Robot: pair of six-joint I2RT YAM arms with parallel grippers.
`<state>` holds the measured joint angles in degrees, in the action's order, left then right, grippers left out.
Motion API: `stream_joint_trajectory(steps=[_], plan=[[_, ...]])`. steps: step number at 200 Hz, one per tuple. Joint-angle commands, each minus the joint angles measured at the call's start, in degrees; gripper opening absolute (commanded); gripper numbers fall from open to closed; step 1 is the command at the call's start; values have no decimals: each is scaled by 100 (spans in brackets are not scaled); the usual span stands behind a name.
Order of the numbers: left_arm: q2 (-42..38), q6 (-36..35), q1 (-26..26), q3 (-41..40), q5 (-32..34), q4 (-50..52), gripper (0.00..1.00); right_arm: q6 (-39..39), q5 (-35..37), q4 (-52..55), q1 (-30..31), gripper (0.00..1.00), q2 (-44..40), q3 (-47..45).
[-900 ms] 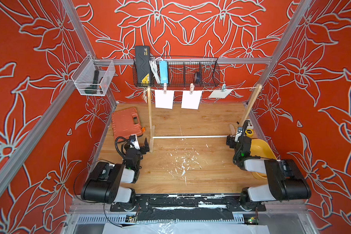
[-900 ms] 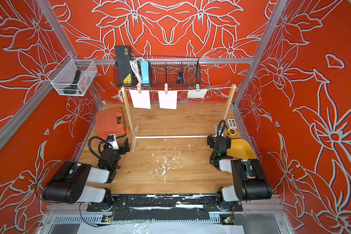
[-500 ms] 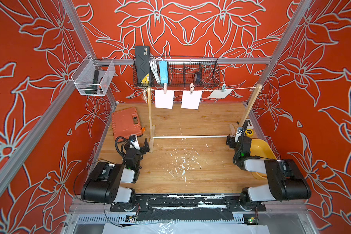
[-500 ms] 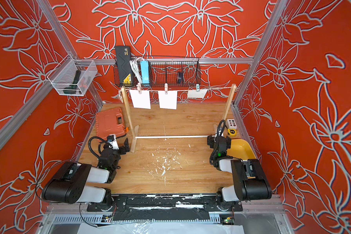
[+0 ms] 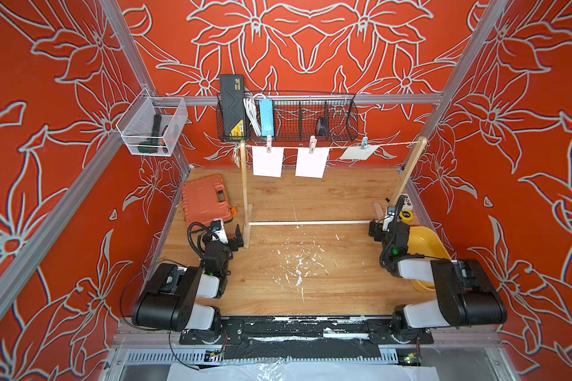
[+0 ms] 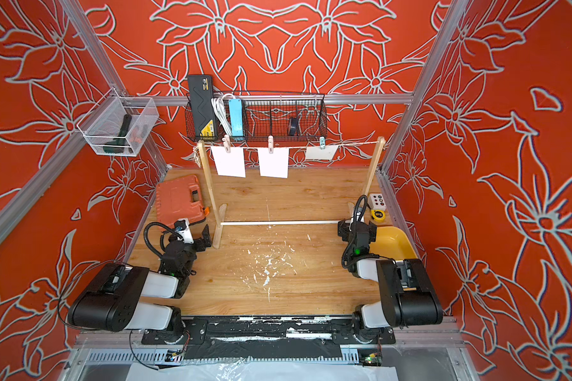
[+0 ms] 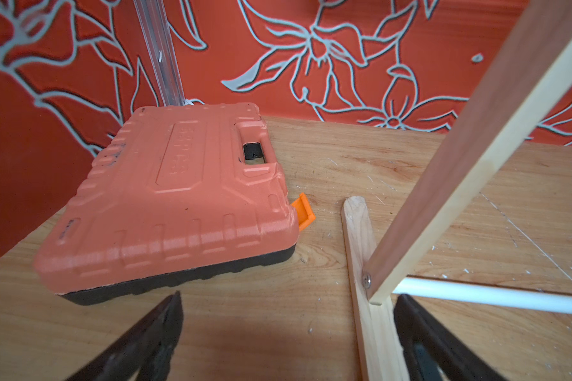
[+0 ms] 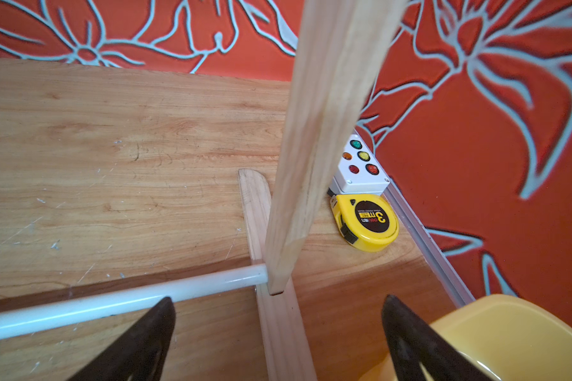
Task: Remove the postcards from the strings
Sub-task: Pinch the postcard on the clothesline.
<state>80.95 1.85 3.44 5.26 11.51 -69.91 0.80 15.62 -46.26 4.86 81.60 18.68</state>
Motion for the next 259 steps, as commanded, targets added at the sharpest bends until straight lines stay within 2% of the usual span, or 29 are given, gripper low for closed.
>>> stream_joint_trajectory(steps=[1, 120, 142, 158, 168, 199, 241, 259], plan=[[-34, -44, 42, 80, 53, -84, 98, 50, 152, -4, -3, 98, -64, -40], [-45, -44, 43, 65, 45, -83, 97, 36, 174, -75, -3, 98, -124, -48], [-81, -45, 51, 81, 84, -79, 97, 39, 130, 1368, -3, 98, -567, 521], [-299, 45, 53, 348, 292, 556, 97, 30, 121, 1528, -3, 98, -739, 552], [-462, 129, 52, 683, 489, 1315, 97, 70, 117, 1649, -3, 98, -822, 552], [-667, 371, 51, 1478, 808, 2814, 97, 466, -335, 2787, -3, 98, -1253, 871], [-1197, 1623, 43, 2206, 1389, 4552, 98, 628, -1098, 3768, 6, 98, -2373, 1132], [-1542, 2057, 22, 2478, 1261, 5119, 97, 882, -1111, 4386, 4, 98, -2696, 1440]])
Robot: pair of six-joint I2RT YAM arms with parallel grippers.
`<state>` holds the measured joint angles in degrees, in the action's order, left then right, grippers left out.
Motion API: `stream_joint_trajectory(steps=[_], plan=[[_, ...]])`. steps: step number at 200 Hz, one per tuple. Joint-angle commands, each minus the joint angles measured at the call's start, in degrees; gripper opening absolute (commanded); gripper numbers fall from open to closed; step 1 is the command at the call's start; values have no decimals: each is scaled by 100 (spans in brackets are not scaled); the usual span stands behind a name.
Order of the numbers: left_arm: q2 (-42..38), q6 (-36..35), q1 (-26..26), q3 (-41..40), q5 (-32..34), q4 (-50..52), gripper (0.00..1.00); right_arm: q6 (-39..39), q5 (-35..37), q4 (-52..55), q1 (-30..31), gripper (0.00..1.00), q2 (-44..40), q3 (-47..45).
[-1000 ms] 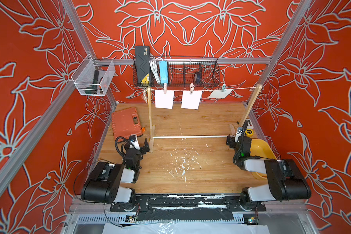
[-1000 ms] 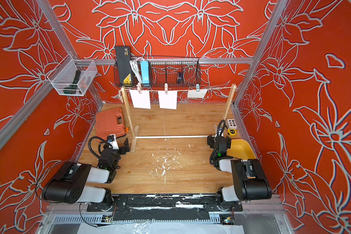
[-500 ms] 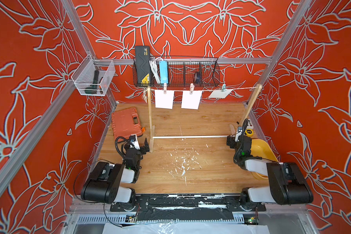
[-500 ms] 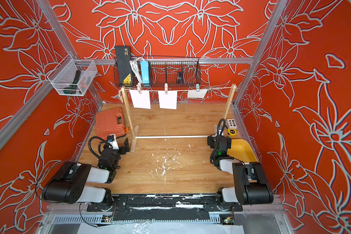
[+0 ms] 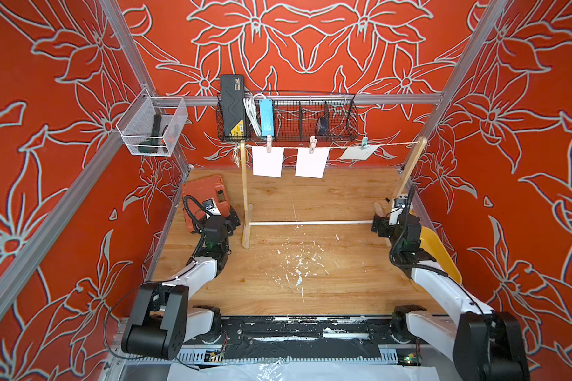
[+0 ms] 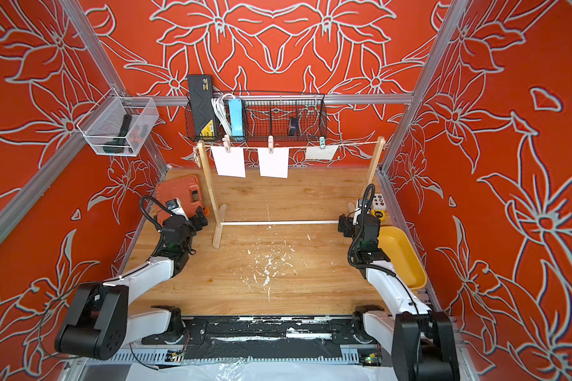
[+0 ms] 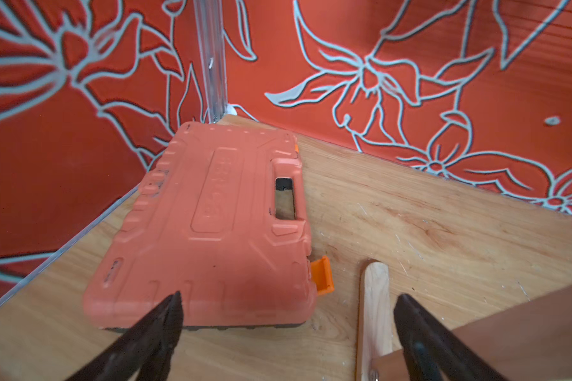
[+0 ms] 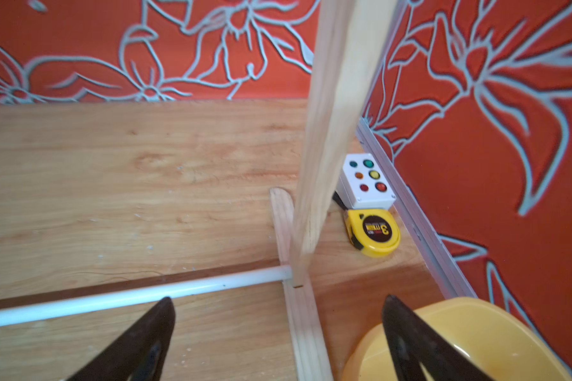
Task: Remove the postcards from the strings
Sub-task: Pinch the postcard on the clothesline.
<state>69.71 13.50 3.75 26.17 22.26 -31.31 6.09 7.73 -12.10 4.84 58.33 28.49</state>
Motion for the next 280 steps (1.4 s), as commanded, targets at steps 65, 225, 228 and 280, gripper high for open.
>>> stream_joint_trajectory(steps=[65, 225, 228, 280], plan=[[-1495, 2239, -188, 836, -1872, 2349, 97, 2088, -1531, 2929, -1, 98, -951, 1637], [-1855, 1323, 1634, 2308, -5263, 3055, 89, 278, -3430, 5455, 15, 84, -368, 5428], [-1831, 1314, 1696, 2320, -5247, 3026, 89, 215, -3472, 5500, 21, 84, -299, 5546], [-1411, 1161, 2877, 2297, -4716, 2201, 97, -465, -4168, 5693, 16, 87, 686, 7160]])
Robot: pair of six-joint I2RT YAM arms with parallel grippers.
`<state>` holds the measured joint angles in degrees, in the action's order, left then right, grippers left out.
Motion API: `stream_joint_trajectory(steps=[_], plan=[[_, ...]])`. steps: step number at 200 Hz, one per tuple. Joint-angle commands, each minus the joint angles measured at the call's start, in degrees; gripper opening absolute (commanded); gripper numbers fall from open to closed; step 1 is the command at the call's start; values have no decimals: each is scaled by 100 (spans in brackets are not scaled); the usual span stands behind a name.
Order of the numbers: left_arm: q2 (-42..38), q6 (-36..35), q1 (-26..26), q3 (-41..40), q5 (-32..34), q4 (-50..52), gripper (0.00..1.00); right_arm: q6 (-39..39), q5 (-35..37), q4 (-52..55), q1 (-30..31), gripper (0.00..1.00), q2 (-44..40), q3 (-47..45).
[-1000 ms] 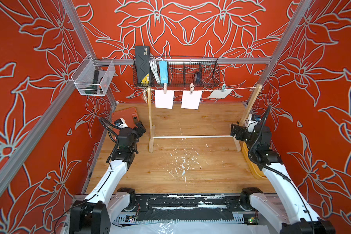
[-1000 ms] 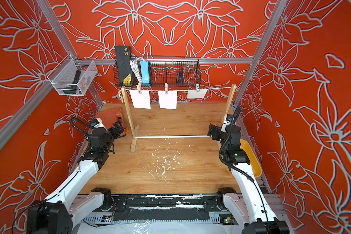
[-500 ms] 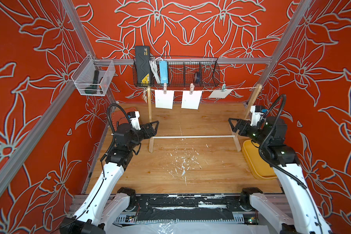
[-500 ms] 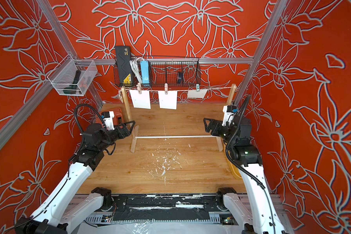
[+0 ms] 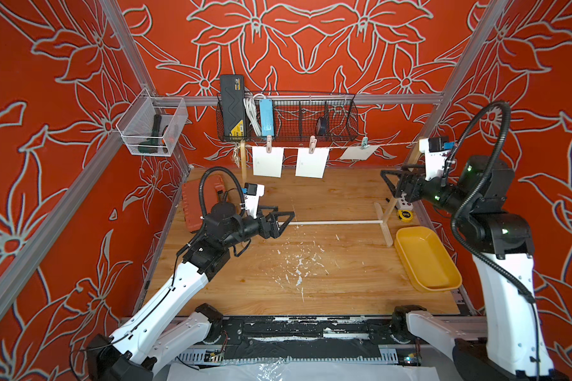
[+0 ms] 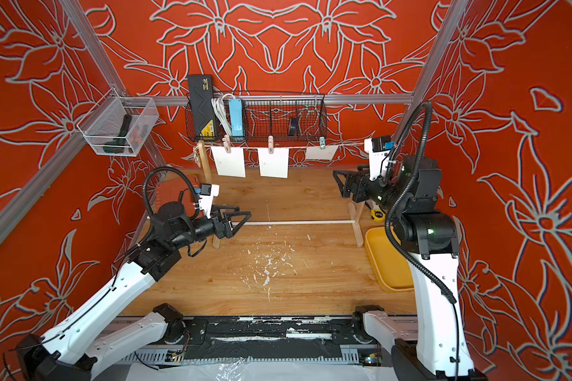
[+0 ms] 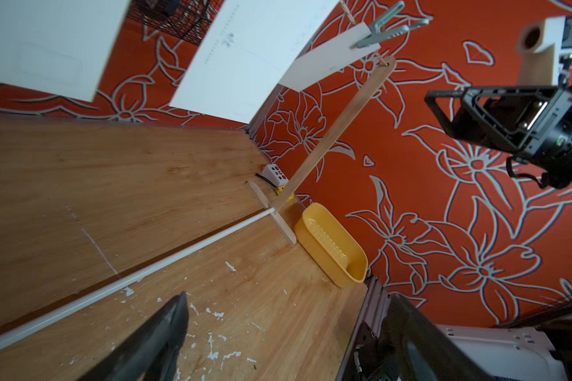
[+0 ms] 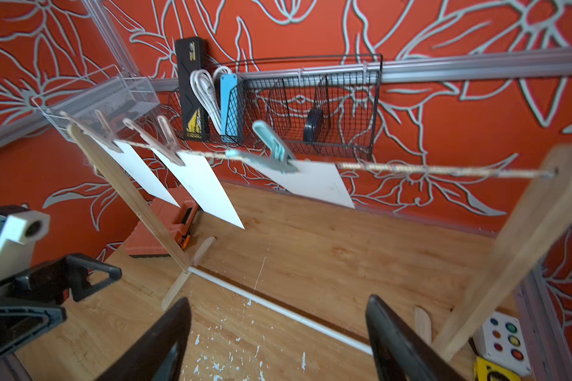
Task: Remove the postcards from the strings
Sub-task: Pinch the postcard on the clothesline.
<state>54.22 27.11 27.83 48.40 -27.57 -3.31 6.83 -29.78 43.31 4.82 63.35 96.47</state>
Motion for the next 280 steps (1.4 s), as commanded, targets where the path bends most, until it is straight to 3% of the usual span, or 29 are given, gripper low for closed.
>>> stream_joint_trajectory(steps=[1, 29, 52, 81, 111, 128, 156, 180, 211, 280], plan=[[140, -212, 504, 73, 286, -626, 97, -554, -425, 152, 14, 87, 189, 381], [591, -387, 1130, 35, 705, -1318, 97, -831, -784, 290, 18, 89, 597, 934], [1033, -611, 1518, 36, 1197, -2107, 98, -738, -793, -82, 19, 90, 661, 876], [1650, -1012, 1817, 170, 1665, -3223, 98, -570, -941, -570, 19, 90, 634, 696], [2514, -1404, 1932, 868, 2179, -3438, 97, -464, -990, -766, 19, 90, 627, 746], [2862, -1739, 2063, 868, 2474, -4215, 97, -454, -980, -853, 16, 90, 613, 753], [3556, -1946, 2062, 1307, 2749, -4599, 97, -433, -978, -920, 17, 90, 659, 743], [4086, -2196, 2063, 1233, 2842, -5871, 97, -411, -986, -1125, 12, 90, 558, 539], [4714, -2366, 2052, 1860, 3176, -5932, 97, -400, -1034, -1245, 18, 90, 448, 368], [5694, -2029, 1681, 3007, 3027, -6089, 97, -495, -1117, -1324, 17, 90, 147, 110]])
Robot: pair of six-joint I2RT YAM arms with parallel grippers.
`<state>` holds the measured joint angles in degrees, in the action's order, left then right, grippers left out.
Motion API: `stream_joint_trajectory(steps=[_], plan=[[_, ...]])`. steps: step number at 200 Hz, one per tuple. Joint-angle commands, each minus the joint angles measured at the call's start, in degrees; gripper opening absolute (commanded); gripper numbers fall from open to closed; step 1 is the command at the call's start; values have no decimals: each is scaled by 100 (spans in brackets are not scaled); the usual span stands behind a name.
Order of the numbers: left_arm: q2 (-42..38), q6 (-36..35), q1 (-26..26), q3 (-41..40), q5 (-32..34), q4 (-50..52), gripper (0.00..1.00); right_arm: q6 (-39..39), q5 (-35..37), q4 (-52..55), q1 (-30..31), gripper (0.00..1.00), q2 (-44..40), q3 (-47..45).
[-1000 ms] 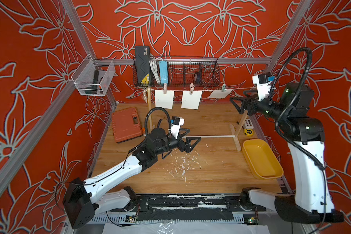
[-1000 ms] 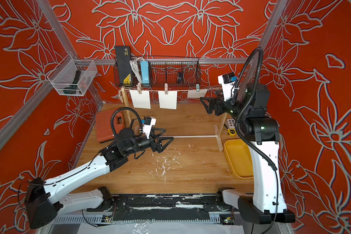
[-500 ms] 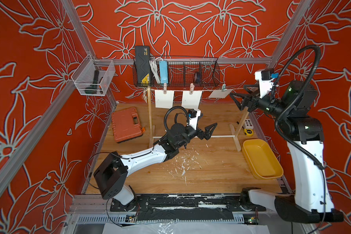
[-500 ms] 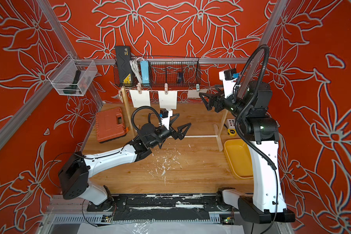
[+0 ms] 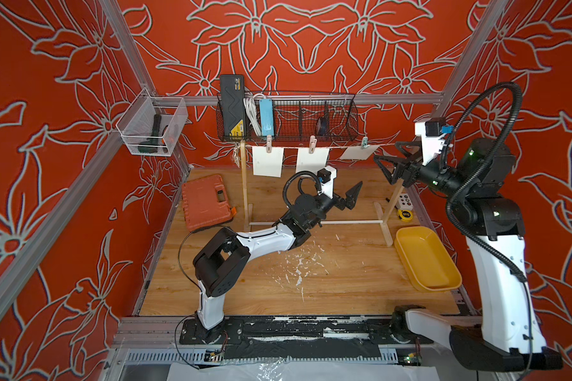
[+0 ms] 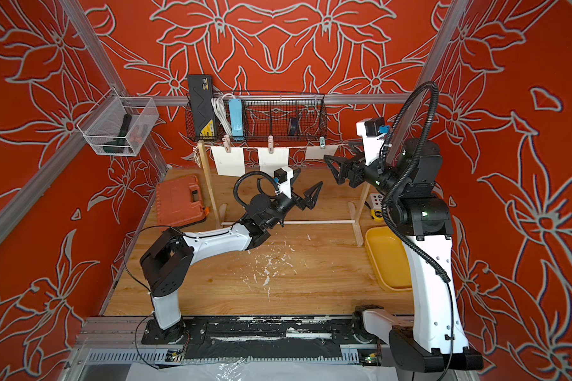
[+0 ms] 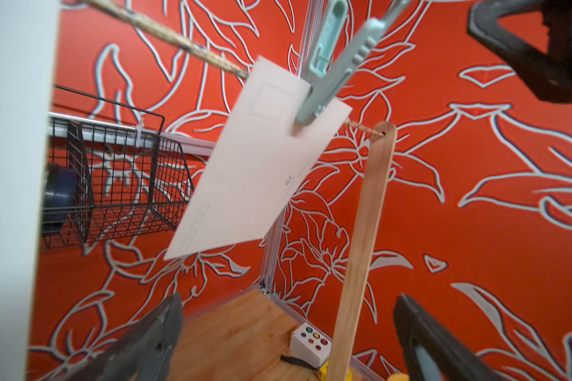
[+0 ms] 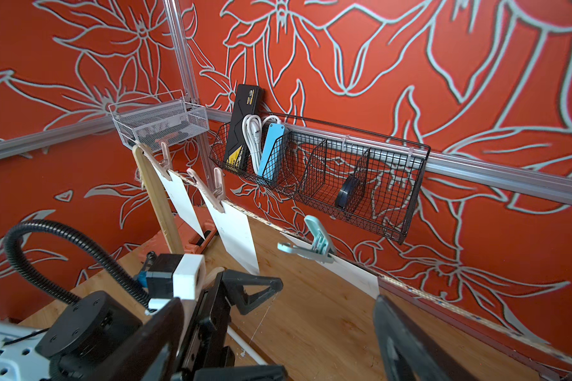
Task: Remove the postcards from the strings
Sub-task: Pinch the postcard on the clothesline.
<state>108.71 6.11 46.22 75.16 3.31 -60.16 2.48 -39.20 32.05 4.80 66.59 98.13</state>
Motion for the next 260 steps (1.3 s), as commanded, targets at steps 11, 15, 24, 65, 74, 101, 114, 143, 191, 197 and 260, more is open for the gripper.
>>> stream_joint_trajectory(steps=[11, 15, 24, 65, 74, 101, 114, 143, 191, 197, 260], plan=[[367, 201, -253, 524, -140, -353, 97, -60, -186, -220, 21, 90, -212, -87], [416, 241, -281, 588, -195, -332, 97, -59, -205, -234, 21, 90, -230, -104], [494, 243, -318, 706, -273, -295, 97, -62, -228, -268, 16, 90, -253, -141], [781, 73, -401, 1178, -833, -138, 97, -62, -276, -296, 21, 90, -272, -215], [831, 83, -432, 1271, -986, -100, 97, -64, -289, -309, 21, 90, -284, -237], [977, 60, -493, 1526, -1398, -71, 97, -76, -290, -327, 19, 90, -349, -322], [1060, 23, -499, 1694, -1322, 84, 97, -72, -340, -353, 15, 90, -396, -362], [1179, 123, -564, 1811, -1251, 39, 98, -60, -395, -400, 20, 90, -443, -422], [1115, 171, -583, 1729, -1929, -69, 88, -73, -308, -395, 21, 90, -420, -500], [1087, 156, -586, 1697, -2030, -75, 85, -77, -287, -402, 19, 90, -411, -513], [648, 418, -572, 1056, -2461, -498, 64, -90, -144, -355, 21, 90, -359, -481]])
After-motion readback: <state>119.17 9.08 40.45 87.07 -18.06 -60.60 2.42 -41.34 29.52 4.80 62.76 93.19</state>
